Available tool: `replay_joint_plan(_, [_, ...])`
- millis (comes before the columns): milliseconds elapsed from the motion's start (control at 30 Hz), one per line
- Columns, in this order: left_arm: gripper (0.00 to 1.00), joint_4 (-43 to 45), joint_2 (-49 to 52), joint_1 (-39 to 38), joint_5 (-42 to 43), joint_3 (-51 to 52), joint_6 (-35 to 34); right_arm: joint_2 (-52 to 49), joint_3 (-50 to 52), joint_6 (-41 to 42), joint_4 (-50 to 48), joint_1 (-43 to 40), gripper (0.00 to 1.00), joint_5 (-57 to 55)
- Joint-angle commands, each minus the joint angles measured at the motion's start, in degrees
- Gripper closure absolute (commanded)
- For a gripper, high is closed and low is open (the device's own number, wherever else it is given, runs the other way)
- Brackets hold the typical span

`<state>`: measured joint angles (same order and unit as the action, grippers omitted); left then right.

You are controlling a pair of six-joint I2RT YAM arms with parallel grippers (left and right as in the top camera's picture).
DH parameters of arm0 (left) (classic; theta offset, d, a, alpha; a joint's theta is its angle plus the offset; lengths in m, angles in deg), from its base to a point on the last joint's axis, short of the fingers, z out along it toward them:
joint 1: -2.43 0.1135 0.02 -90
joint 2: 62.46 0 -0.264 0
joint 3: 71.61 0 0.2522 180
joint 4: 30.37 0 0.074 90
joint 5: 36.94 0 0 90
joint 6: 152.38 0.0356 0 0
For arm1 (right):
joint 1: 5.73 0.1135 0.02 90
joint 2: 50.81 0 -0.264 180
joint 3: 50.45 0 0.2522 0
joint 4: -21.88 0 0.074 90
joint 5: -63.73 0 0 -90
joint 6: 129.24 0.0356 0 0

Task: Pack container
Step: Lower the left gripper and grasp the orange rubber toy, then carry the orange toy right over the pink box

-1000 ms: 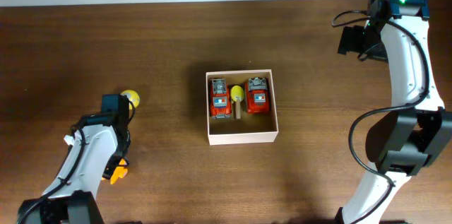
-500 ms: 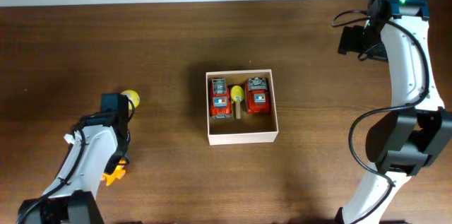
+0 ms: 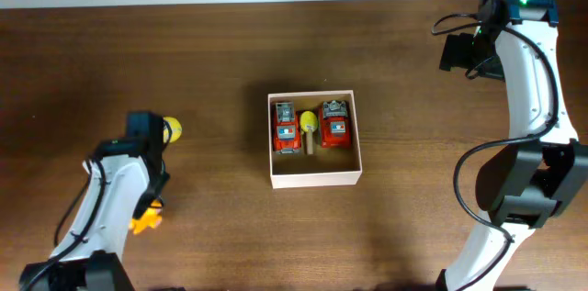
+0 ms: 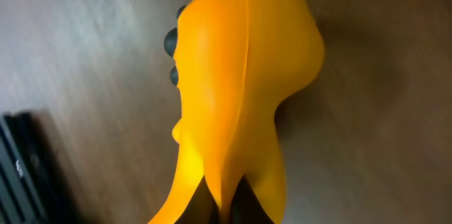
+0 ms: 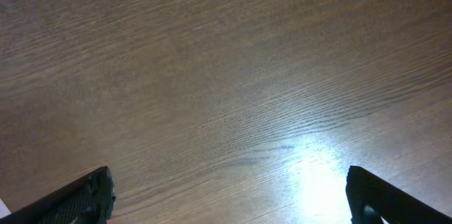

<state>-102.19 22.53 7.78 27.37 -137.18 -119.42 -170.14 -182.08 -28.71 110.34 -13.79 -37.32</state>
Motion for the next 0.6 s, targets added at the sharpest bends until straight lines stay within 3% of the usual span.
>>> replay_joint_plan(0, [0.98,-3.65,0.17,0.46,0.37,-8.41,8.66,-0.22,0.24,0.22,-0.15,0.15,0.01,0.09])
replay_joint_plan(300, [0.98,-4.85,0.17,0.44,7.8,-23.85,29.09,-0.22,0.24,0.22,-0.15,0.15,0.01,0.09])
replay_joint_plan(567, [0.98,4.37,0.17,-1.9,22.21,-30.42,41.53,-0.22,0.24,0.22,-0.15,0.15,0.01,0.09])
